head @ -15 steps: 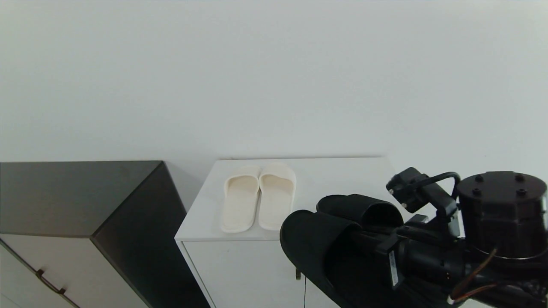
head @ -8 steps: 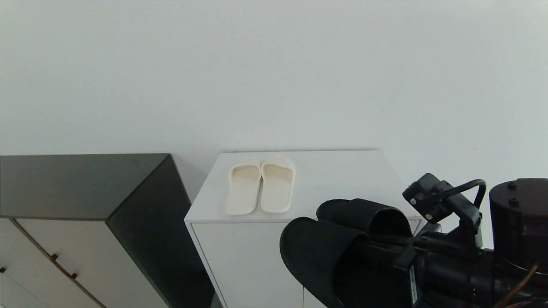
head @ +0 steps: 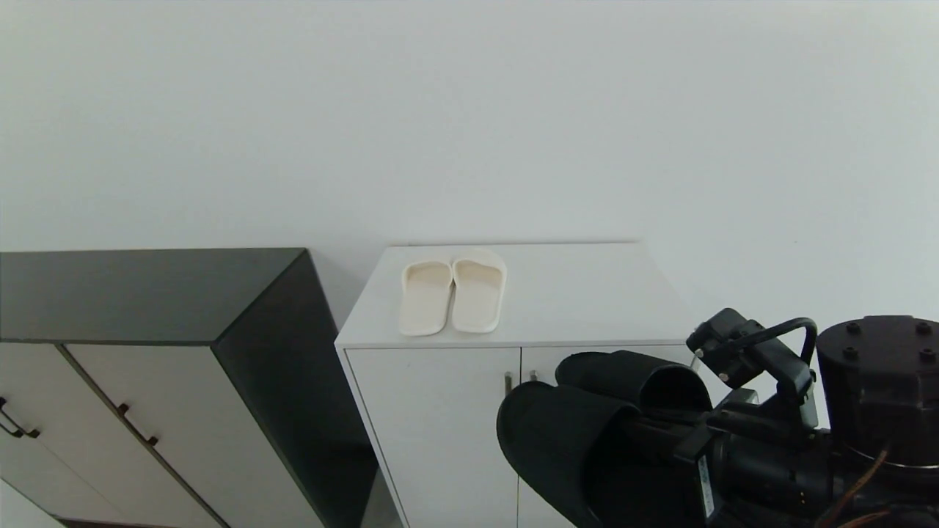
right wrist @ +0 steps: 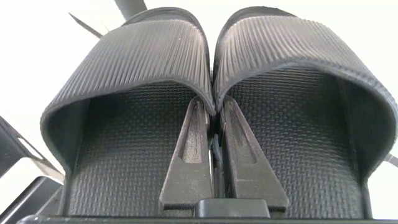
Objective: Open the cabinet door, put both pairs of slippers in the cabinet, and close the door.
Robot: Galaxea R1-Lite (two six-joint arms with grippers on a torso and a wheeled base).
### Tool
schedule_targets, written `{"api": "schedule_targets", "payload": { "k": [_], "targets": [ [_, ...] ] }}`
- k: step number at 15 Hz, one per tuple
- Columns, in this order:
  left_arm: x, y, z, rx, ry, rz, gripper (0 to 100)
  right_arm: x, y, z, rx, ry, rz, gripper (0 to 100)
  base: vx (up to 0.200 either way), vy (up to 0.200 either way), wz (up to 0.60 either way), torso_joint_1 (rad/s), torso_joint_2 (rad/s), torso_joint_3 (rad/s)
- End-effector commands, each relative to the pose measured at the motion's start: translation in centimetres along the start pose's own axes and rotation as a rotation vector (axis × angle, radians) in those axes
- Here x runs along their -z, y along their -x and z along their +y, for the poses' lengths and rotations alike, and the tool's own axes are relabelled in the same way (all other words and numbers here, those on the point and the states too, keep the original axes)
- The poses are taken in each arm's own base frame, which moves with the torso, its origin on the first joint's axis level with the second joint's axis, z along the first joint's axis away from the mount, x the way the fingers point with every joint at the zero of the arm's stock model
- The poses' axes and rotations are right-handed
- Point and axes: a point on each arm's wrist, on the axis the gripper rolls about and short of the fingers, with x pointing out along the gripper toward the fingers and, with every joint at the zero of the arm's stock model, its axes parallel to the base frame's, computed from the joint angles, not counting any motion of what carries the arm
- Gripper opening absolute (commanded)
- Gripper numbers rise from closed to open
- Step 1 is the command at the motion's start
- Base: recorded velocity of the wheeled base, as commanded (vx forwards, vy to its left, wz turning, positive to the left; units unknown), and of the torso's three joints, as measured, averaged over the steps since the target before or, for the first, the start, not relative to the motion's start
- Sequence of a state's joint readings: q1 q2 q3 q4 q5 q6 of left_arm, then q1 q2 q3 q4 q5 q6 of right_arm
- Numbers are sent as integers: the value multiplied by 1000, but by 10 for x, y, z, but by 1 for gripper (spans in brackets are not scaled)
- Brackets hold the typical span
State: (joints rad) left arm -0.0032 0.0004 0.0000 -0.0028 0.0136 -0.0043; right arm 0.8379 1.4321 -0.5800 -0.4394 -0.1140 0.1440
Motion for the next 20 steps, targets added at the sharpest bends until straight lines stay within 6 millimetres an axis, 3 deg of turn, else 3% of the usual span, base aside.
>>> {"api": "schedule_targets", "payload": {
  "k": [1,13,14,20],
  "targets": [
    [0,0,0,0,0,-1,0,2,0,0,-2,1,6,0,0,0,0,0,0,0],
    [0,0,0,3,-4,2,0,3,-2,0,-4,0,2,0,0,0,0,-178,408,224],
    [0,0,0,4,-3,2,100,3,-2,1,-8,4,4,0,0,0,0,-232,549,315],
    [0,0,0,6,-7,1,100,4,-1,2,-11,7,7,0,0,0,0,-211,531,313]
  ]
}}
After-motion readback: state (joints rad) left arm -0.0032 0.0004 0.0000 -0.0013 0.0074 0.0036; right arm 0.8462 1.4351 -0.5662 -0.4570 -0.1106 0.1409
